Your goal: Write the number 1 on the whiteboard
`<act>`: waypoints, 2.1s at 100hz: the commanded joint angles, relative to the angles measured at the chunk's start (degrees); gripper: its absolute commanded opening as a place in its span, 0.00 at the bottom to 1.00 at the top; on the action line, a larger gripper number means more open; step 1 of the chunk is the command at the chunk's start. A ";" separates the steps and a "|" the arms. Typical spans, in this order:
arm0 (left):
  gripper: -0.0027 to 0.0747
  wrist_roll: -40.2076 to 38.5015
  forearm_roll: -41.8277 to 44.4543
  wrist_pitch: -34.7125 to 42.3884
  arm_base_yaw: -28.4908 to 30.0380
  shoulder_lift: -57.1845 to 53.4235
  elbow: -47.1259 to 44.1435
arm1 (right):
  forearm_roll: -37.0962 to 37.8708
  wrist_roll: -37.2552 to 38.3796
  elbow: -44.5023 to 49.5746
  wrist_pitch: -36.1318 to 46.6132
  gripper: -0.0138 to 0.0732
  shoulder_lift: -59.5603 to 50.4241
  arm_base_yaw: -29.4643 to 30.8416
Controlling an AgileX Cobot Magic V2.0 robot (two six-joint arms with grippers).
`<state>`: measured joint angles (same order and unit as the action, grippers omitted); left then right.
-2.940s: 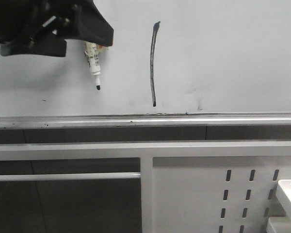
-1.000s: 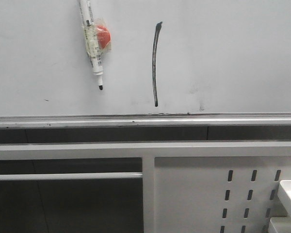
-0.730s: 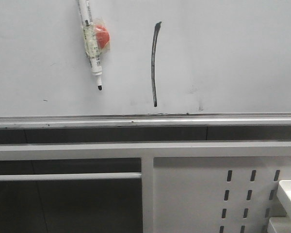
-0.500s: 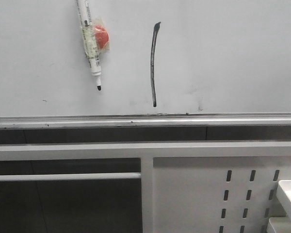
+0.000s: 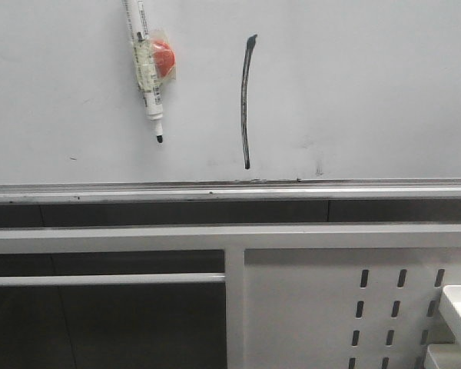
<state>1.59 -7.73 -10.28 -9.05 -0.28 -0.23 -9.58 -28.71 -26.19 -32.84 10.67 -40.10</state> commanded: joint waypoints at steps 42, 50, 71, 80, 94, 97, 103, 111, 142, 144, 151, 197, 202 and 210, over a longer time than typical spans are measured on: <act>0.01 -0.96 -1.45 -7.16 4.55 -1.26 -1.99 | -0.28 -0.03 -1.43 4.64 0.09 0.72 0.49; 0.01 -0.96 -1.45 -7.16 4.55 -1.26 -1.99 | -0.28 -0.03 -1.43 4.64 0.09 0.72 0.49; 0.01 -0.96 -1.53 -7.16 4.55 -1.26 -1.99 | -0.28 -0.03 -1.43 4.64 0.09 0.72 0.49; 0.01 -0.96 -1.53 -7.16 4.55 -1.26 -1.99 | -0.28 -0.03 -1.43 4.64 0.09 0.72 0.49; 0.01 -0.96 -1.53 -7.16 4.55 -1.26 -1.99 | -0.28 -0.03 -1.43 4.64 0.09 0.72 0.49; 0.01 -0.96 -1.53 -7.16 4.55 -1.26 -1.99 | -0.28 -0.03 -1.43 4.64 0.09 0.72 0.49; 0.01 -0.96 -1.53 -7.16 4.55 -1.26 -1.99 | 1.80 0.07 -0.59 4.37 0.09 0.72 0.65; 0.01 -0.96 -1.53 -7.16 4.55 -1.26 -1.99 | 3.34 5.27 2.37 8.12 0.09 0.72 1.59; 0.01 -0.96 -1.53 -7.16 4.55 -1.26 -1.99 | 19.96 38.46 21.69 28.70 0.09 0.72 11.95; 0.01 -0.96 -1.53 -7.16 4.55 -1.26 -1.99 | 19.96 38.46 23.02 29.59 0.09 0.72 12.74; 0.01 -0.96 -1.53 -7.16 4.55 -1.26 -1.99 | 19.96 38.46 27.12 32.19 0.09 0.39 15.20; 0.01 -0.96 -1.95 -7.16 4.55 -1.26 -1.99 | 19.93 38.46 27.41 15.06 0.09 -12.22 22.01; 0.01 -0.96 -1.95 -7.16 4.55 -1.26 -1.99 | 19.93 38.46 27.41 15.25 0.09 -12.35 22.01; 0.01 -0.96 -1.95 -7.16 4.55 -1.26 -1.99 | 19.93 38.46 27.41 15.33 0.09 -12.35 22.01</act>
<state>1.11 -8.69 -19.90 -4.74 -0.28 -0.23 9.43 9.59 0.39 -19.08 -0.45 -18.41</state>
